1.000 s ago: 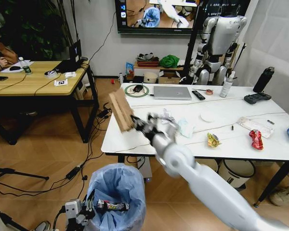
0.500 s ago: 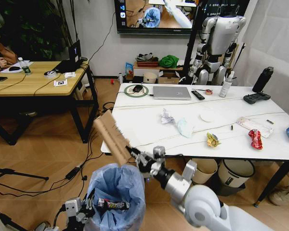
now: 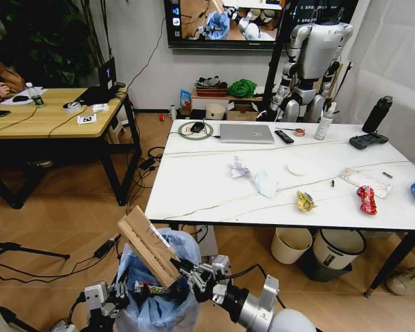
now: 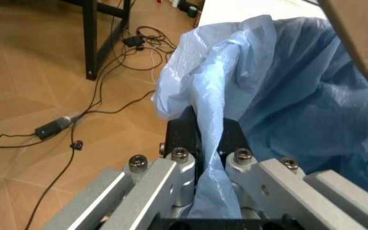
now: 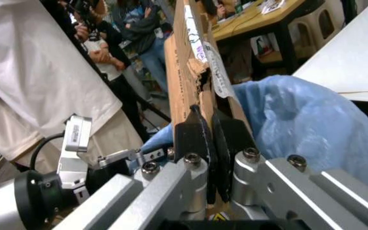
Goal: Pick up the trash bin and place the trash from the table into it.
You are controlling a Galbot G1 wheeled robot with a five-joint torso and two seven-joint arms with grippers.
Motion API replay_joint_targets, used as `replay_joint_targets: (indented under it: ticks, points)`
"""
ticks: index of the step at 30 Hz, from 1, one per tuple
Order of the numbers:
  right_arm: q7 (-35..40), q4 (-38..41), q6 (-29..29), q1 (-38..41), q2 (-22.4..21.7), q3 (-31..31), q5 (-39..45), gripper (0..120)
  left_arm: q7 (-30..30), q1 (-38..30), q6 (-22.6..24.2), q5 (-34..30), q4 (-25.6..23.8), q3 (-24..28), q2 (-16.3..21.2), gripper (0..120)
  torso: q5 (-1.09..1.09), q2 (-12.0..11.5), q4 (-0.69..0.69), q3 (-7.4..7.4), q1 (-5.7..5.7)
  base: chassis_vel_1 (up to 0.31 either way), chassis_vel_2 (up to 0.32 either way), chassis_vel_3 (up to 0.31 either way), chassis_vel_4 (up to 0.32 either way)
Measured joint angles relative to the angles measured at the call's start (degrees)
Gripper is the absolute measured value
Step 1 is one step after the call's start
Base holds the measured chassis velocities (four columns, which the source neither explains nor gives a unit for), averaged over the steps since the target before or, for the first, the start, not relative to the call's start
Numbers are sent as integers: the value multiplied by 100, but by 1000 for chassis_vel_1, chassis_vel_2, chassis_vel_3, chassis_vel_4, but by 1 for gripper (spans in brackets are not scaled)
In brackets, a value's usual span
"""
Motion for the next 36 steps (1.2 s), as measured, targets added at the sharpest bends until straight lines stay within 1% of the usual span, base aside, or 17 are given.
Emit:
replay_joint_targets:
  ticks: [11, 17, 20, 21, 26, 27, 32, 33, 36]
  points:
    - [-40, -16, 38, -265, 70, 85, -260, 0, 1, -16, 1, -40, -36, -44, 12, 1, -1, 0, 0, 0, 1, 0, 0, 0, 0]
    - [-39, -26, 28, -275, 103, 88, -343, 0, 2, -8, 2, -41, -61, -15, 15, 1, -1, 0, 0, 0, 1, 0, 0, 0, 0]
    - [-31, -64, 23, -263, 122, 83, -406, 13, 2, -4, 2, -39, -64, 54, 5, 1, -1, 0, 0, 0, 1, 0, 0, 0, 0]
    - [-31, -64, 23, -263, 122, 83, -406, 13, 2, -4, 2, -39, -64, 54, 5, 1, -1, 0, 0, 0, 1, 0, 0, 0, 0]
    - [-13, -64, 19, -253, 117, 93, -437, 34, 5, -24, 1, -29, -64, 131, -2, 1, -1, 0, 0, 0, 1, 0, 0, 0, 0]
    - [-13, -64, 19, -253, 117, 93, -437, 34, 5, -24, 1, -29, -64, 131, -2, 1, -1, 0, 0, 0, 1, 0, 0, 0, 0]
    - [-10, -5, 21, -334, 111, 183, -489, 56, 5, -29, 2, -30, -58, 135, 8, 1, -1, -1, 0, 0, 1, 0, 0, 0, 0]
    - [-10, -5, 21, -334, 111, 183, -489, 56, 5, -29, 2, -30, -58, 135, 8, 1, -1, -1, 0, 0, 1, 0, 0, 0, 0]
    - [-9, 144, 21, -342, 123, 337, -485, 69, 6, -9, 0, -3, -44, 181, 3, 1, -1, -1, 0, 0, 1, 0, 0, 0, 0]
